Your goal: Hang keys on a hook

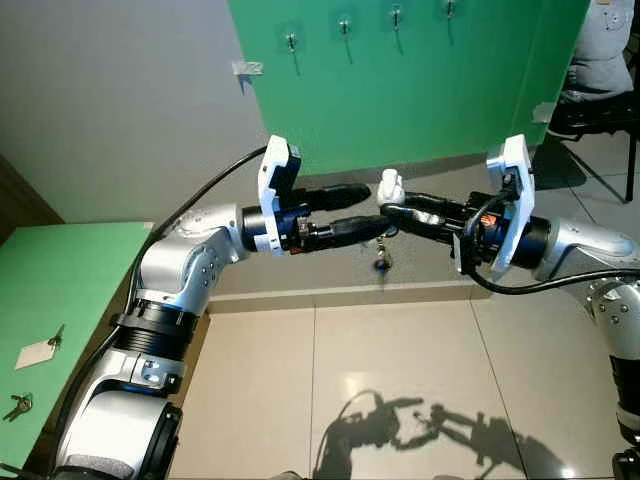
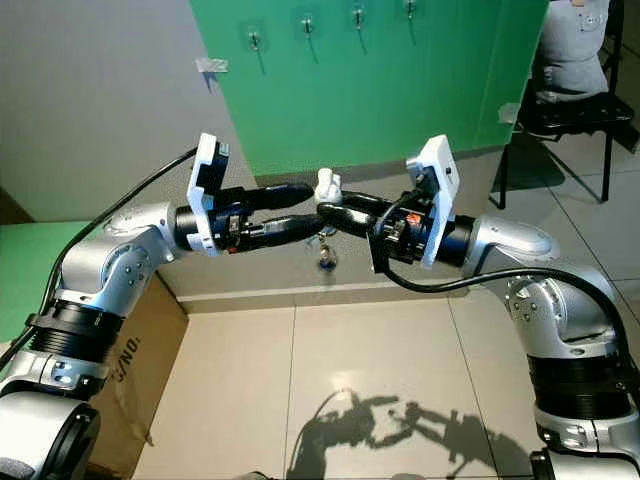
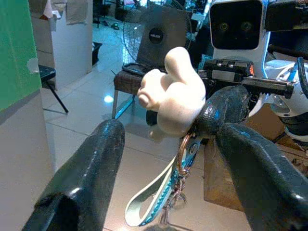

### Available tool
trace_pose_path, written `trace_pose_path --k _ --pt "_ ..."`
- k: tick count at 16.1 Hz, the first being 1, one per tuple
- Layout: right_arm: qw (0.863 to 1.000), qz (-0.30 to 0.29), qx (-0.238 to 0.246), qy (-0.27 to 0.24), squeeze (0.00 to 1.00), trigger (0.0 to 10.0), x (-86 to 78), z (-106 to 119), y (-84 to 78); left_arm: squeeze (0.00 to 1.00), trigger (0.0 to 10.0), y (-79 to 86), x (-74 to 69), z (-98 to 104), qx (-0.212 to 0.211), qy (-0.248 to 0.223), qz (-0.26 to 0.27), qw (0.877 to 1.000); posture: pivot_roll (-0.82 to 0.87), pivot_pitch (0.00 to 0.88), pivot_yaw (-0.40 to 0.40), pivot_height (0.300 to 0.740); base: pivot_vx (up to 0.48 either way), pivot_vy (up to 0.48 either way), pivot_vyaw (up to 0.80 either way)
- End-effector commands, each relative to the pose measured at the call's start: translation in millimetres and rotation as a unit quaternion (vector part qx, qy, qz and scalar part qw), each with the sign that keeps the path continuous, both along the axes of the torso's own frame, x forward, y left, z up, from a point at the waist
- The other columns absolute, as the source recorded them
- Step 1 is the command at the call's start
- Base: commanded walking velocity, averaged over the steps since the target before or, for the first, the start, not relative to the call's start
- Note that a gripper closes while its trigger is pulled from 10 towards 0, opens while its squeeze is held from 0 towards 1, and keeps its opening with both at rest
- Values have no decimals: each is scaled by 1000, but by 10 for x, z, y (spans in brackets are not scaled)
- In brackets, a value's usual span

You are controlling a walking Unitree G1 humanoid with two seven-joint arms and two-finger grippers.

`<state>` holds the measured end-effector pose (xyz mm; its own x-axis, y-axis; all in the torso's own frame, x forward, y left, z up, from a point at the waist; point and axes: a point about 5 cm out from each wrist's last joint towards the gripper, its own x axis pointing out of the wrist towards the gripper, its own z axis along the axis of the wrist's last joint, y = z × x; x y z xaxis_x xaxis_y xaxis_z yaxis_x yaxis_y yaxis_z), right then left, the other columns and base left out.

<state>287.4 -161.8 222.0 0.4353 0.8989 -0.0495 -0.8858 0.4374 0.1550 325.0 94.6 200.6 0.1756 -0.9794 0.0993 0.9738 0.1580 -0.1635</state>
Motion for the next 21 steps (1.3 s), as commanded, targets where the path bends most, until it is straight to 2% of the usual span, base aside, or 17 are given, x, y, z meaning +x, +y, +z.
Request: trace_pose_path --k 1,6,14,15,16,17,21 --pt "1000 10 14 -16 0 0 -1 121 25 0 10000 57 -12 3 8 -1 2 1000 -347 0 169 740 0 0 0" --pt "1000 -2 16 -17 0 0 41 142 -20 0 10000 63 -6 -18 21 -4 0 1000 -350 0 169 740 0 0 0" --pt "999 5 29 -12 0 0 24 173 -18 0 10000 51 -7 4 14 -5 -4 1000 -349 0 169 740 0 0 0" --pt "999 5 31 -13 0 0 24 180 -17 0 9451 45 -13 1 12 -3 -8 1000 -350 0 169 740 0 0 0" --pt "999 5 31 -13 0 0 24 182 -16 0 8078 42 -16 -3 12 -2 -9 1000 -350 0 169 740 0 0 0" --pt "999 5 35 -13 0 0 24 196 -11 0 0 36 -20 -11 12 -1 -11 1000 -351 0 169 740 0 0 0" --pt "999 7 45 -9 0 0 15 213 -9 0 0 24 -27 -29 12 5 -15 1000 -352 0 167 740 0 0 0"
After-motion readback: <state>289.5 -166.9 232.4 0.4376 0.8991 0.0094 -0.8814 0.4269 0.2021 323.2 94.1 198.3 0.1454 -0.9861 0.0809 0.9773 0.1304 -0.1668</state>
